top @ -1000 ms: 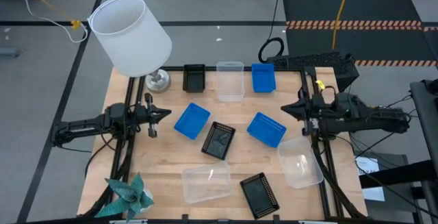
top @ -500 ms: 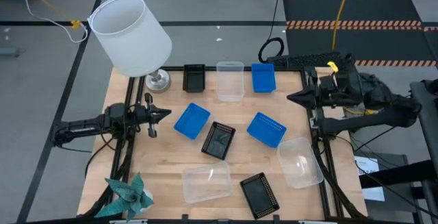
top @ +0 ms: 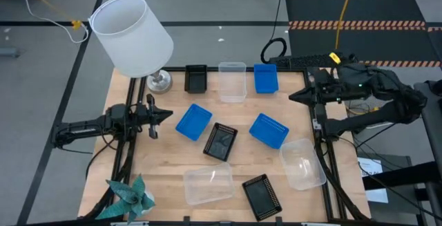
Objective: Stack baskets by color
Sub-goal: Stack the bottom right blue bin on the top right blue bin
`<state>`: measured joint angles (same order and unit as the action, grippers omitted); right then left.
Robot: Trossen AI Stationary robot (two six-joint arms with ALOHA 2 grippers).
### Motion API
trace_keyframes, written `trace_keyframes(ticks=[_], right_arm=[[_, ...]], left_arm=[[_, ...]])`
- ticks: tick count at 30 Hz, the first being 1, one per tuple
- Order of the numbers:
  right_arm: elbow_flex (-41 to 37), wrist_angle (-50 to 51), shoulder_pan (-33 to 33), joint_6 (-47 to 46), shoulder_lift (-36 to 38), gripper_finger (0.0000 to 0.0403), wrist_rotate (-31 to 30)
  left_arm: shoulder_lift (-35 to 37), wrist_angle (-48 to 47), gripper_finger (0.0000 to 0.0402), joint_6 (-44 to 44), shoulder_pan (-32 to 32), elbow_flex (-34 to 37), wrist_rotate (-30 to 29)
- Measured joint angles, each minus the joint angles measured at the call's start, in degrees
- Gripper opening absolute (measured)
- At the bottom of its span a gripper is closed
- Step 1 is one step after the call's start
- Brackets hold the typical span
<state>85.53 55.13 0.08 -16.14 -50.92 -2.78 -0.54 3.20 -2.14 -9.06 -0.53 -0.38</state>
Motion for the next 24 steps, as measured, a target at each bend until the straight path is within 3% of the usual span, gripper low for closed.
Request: trace_keyframes(ticks=[13, 18, 24], right_arm=[[1.7, 12.1, 0.0, 0.9, -5.7, 0.0, -0.4], [1.7, 12.0, 0.0, 0.3, -7.2, 0.0, -0.4], [1.7, 12.0, 0.0, -3.0, -8.1, 0.0, -0.4]], left_arm=[[0.0, -0.2, 0.0026, 6.7, 0.0, -0.6, 0.5], [-2.2, -1.2, 0.0026, 7.2, 0.8, -6.8, 2.8], [-10.6, -8.3, 0.0026, 5.6, 2.6, -16.7, 2.9]])
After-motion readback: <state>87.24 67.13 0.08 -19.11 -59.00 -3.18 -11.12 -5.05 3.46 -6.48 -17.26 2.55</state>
